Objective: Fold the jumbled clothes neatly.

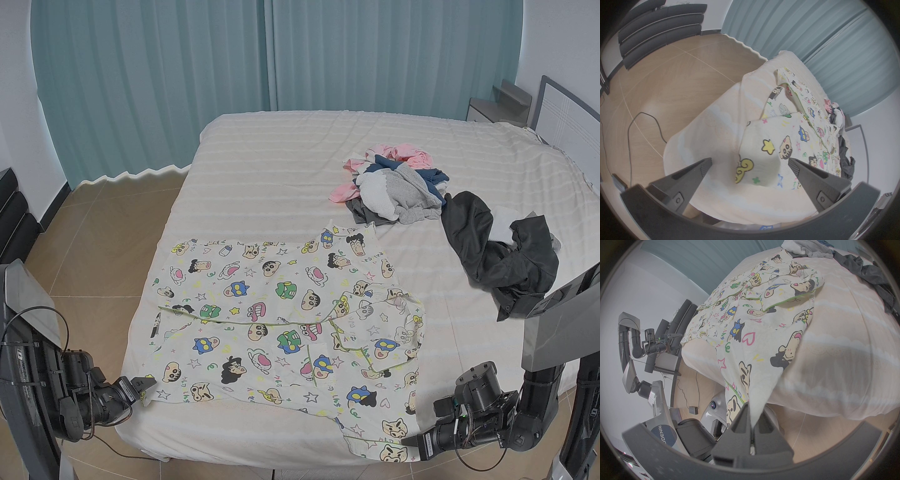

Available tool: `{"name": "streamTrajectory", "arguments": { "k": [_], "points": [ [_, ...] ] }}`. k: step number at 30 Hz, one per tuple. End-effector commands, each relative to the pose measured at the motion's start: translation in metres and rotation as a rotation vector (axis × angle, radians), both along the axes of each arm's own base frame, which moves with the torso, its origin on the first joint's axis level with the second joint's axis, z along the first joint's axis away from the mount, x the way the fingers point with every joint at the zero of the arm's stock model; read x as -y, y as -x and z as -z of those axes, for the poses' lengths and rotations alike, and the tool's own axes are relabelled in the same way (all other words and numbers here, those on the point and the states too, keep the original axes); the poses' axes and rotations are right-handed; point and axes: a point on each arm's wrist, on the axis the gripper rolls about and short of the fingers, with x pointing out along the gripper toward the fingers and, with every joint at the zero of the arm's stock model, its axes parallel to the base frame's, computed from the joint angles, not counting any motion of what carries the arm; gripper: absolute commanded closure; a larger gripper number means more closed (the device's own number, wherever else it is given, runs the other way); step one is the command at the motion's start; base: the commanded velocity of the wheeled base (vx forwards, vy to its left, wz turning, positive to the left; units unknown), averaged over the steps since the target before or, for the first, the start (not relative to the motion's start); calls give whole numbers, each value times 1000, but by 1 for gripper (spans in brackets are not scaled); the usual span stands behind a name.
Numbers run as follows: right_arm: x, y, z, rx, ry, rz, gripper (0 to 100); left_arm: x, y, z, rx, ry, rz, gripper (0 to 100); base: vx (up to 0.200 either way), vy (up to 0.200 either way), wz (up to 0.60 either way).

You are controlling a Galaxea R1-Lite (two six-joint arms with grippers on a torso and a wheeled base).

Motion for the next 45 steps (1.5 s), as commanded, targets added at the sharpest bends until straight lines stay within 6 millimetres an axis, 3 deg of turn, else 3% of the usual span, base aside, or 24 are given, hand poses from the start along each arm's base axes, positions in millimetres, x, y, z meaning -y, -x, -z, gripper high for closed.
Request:
{"name": "streamTrajectory", "arguments": {
  "k": [1, 13, 21, 22, 33, 45],
  "points": [
    [-1, 0, 1, -1, 0, -2, 100, 1, 1, -5, 26, 29, 18, 0, 0, 0, 0],
    [-2, -1, 0, 4, -3, -5, 100, 9, -17, 1, 64, 19, 72, 0, 0, 0, 0],
    [-2, -2, 0, 8, -5, -5, 100, 14, -17, 5, 48, 17, 89, 0, 0, 0, 0],
    [-2, -2, 0, 8, -5, -5, 100, 15, -17, 6, 46, 18, 94, 100, 0, 0, 0],
    [-3, -3, 0, 11, -7, -5, 100, 18, -16, 8, 26, -9, 82, 100, 0, 0, 0],
    [3, 8, -6, 8, 3, -16, 100, 18, 0, -1, 2, -28, 96, 100, 0, 0, 0]
  ]
}}
